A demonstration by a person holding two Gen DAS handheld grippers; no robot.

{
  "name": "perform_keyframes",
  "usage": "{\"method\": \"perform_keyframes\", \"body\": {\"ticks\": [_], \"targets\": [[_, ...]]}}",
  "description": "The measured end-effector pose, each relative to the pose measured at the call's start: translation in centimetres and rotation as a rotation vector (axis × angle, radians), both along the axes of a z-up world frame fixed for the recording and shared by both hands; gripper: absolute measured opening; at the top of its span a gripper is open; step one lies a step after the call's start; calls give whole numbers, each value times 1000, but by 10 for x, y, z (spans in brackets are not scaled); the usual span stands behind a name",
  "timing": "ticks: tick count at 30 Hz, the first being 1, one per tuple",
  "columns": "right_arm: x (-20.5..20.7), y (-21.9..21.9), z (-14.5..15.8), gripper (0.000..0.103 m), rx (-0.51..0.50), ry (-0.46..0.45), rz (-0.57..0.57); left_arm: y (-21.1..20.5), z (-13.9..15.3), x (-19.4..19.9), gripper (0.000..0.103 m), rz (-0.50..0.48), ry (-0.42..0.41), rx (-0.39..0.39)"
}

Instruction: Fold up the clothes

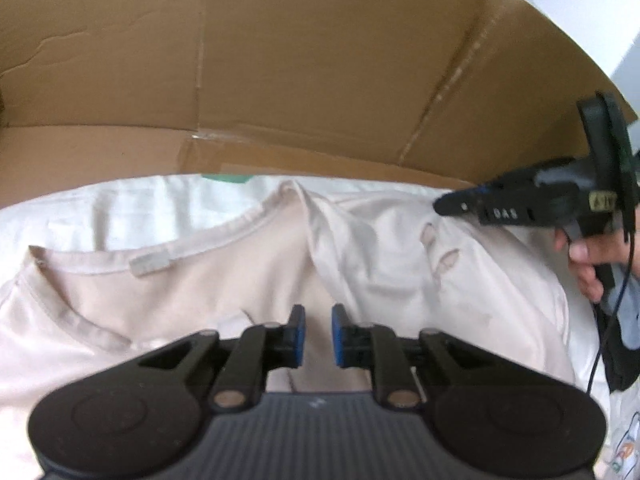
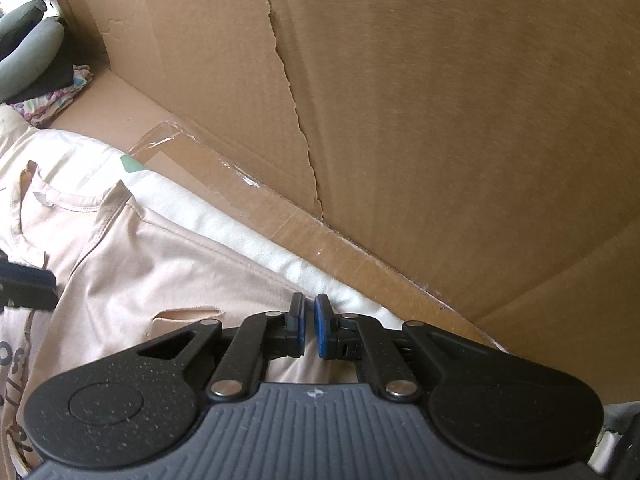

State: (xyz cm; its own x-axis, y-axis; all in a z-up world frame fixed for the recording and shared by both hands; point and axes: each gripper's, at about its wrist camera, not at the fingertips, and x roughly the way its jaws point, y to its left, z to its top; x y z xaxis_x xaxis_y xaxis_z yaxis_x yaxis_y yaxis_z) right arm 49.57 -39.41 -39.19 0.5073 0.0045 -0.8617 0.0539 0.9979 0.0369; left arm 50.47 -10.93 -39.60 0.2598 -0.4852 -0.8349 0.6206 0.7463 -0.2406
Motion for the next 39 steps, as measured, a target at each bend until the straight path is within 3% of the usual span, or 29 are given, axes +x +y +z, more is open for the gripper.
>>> {"method": "perform_keyframes", "body": {"ticks": [9,16,23,25,39], "targets": [[2,2,0,9,3,3,-4,-22,-4,-7,43,14,-2,-23],[-2,-2,1,9,13,-1,-2,-24,-1,-8,42,10,-18,-6],[-5,-4,1,9,21,-5,5,-7,-2,0,40,38,-45,72],[-5,-5,1,9,23,-7,5,-7,-6,1,35,40,-47,90],[-6,-5,-1,9,27,-11,4,-33,-13,-9,35,-6,-46,43]]}}
